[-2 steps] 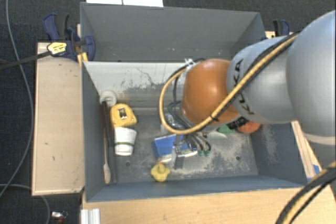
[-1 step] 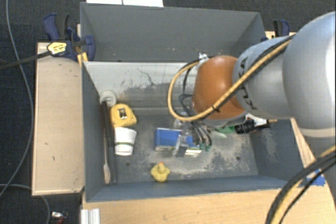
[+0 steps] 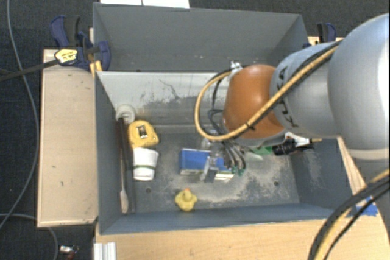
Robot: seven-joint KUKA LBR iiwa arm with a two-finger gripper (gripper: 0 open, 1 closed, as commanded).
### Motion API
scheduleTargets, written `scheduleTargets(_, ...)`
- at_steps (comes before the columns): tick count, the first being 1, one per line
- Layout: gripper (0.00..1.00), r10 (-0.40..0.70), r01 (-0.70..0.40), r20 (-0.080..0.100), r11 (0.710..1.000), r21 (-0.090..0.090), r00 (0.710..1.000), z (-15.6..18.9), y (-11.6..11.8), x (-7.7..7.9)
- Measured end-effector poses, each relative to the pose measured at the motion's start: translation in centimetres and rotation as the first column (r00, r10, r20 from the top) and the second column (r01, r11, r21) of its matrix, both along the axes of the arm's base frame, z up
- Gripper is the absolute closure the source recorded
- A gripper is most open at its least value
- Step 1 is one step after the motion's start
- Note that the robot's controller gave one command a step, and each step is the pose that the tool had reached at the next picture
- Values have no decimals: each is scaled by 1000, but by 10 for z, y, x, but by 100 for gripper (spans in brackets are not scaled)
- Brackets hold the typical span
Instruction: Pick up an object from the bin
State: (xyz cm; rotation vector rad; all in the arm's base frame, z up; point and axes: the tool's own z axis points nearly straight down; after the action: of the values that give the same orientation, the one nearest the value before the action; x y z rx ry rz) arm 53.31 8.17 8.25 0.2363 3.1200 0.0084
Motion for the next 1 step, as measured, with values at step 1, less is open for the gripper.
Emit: scheduleTargets(1,100,3,-3,-7,1000,-1,1000,56,-10,-1)
